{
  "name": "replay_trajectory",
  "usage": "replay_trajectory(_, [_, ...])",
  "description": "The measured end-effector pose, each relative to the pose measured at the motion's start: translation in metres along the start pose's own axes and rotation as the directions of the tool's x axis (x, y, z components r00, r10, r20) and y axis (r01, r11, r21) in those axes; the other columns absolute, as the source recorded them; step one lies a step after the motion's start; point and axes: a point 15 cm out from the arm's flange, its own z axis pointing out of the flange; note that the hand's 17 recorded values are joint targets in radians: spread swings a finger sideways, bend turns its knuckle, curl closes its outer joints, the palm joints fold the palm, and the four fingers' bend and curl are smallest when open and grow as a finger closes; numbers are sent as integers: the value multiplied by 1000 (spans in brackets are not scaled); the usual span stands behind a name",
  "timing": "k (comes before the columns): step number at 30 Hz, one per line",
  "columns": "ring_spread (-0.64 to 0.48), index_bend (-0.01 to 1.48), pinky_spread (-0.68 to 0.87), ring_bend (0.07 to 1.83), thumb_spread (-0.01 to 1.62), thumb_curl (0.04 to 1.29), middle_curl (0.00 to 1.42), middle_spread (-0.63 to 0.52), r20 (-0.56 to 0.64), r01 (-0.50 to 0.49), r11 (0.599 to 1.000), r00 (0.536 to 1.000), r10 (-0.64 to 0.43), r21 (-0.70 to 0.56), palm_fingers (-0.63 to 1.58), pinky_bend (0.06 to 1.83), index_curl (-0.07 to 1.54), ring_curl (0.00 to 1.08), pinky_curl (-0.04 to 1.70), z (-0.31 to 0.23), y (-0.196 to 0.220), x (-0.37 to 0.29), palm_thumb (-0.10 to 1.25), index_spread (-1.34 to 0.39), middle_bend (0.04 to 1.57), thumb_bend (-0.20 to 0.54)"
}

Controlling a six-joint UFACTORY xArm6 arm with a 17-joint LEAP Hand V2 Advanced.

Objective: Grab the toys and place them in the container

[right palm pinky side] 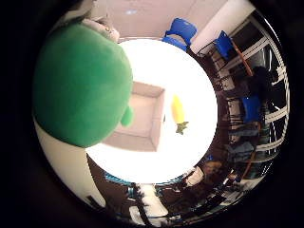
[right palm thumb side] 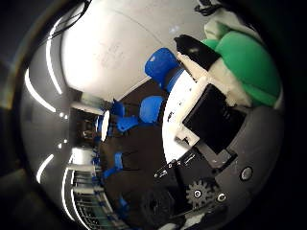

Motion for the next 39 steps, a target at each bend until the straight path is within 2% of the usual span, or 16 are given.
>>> replay_trajectory(1, [-233, 775, -354, 1248, 1168, 562, 654, -136, 0, 2, 1000, 1000, -2, -16, 1105, 1005, 748, 686, 908, 7, 1, 2, 864, -240, 1219, -27])
replay_trajectory(4, [-252, 397, -503, 1192, 1169, 538, 578, -184, 2, -2, 997, 1000, 2, -75, 728, 1007, 672, 618, 804, 26, 10, 9, 773, -328, 981, -26])
replay_trajectory(6, [-228, 369, -394, 1073, 1203, 517, 519, -187, 7, 15, 992, 1000, -14, -122, 362, 871, 625, 562, 777, 35, 19, 14, 739, -422, 824, -22])
replay_trajectory(9, [-94, 392, -47, 896, 1242, 478, 439, -129, 19, 39, 981, 999, -36, -190, 146, 744, 560, 474, 740, 43, 34, 23, 692, -494, 640, -20])
replay_trajectory(11, [-15, 380, 130, 798, 1252, 460, 408, -93, 27, 59, 975, 998, -54, -216, 91, 703, 526, 423, 700, 43, 41, 28, 670, -504, 577, -21])
replay_trajectory(12, [38, 353, 247, 738, 1251, 446, 385, -70, 29, 66, 973, 998, -61, -220, 81, 670, 492, 383, 656, 42, 42, 30, 655, -507, 530, -21])
replay_trajectory(14, [94, 298, 370, 682, 1247, 425, 359, -46, 30, 74, 973, 997, -69, -220, 91, 633, 449, 341, 602, 38, 44, 37, 626, -497, 476, -23])
replay_trajectory(18, [144, 197, 461, 625, 1235, 380, 343, -30, 20, 47, 975, 999, -44, -215, 149, 555, 397, 295, 524, 20, 49, 56, 554, -448, 441, -23])
replay_trajectory(21, [160, 191, 479, 594, 1229, 360, 332, -28, -10, 5, 982, 1000, -7, -187, 206, 494, 385, 271, 474, -5, 55, 77, 534, -411, 407, -19])
replay_trajectory(28, [138, 169, 457, 585, 1206, 330, 317, -31, -259, -81, 975, 965, 25, -208, 278, 445, 344, 238, 406, -41, 80, 172, 496, -354, 342, -21])
replay_trajectory(30, [121, 167, 450, 595, 1200, 322, 320, -35, -296, -117, 969, 954, 48, -219, 302, 437, 333, 232, 387, -40, 84, 194, 483, -318, 339, -20])
replay_trajectory(36, [108, 145, 436, 643, 1209, 305, 317, 41, -313, -339, 930, 907, 283, -143, 276, 467, 301, 229, 363, -46, 98, 248, 472, -199, 301, -19])
replay_trajectory(39, [133, 136, 435, 664, 1211, 302, 317, 70, -287, -386, 917, 894, 344, -105, 219, 513, 280, 231, 364, -40, 94, 266, 468, -175, 276, -19])
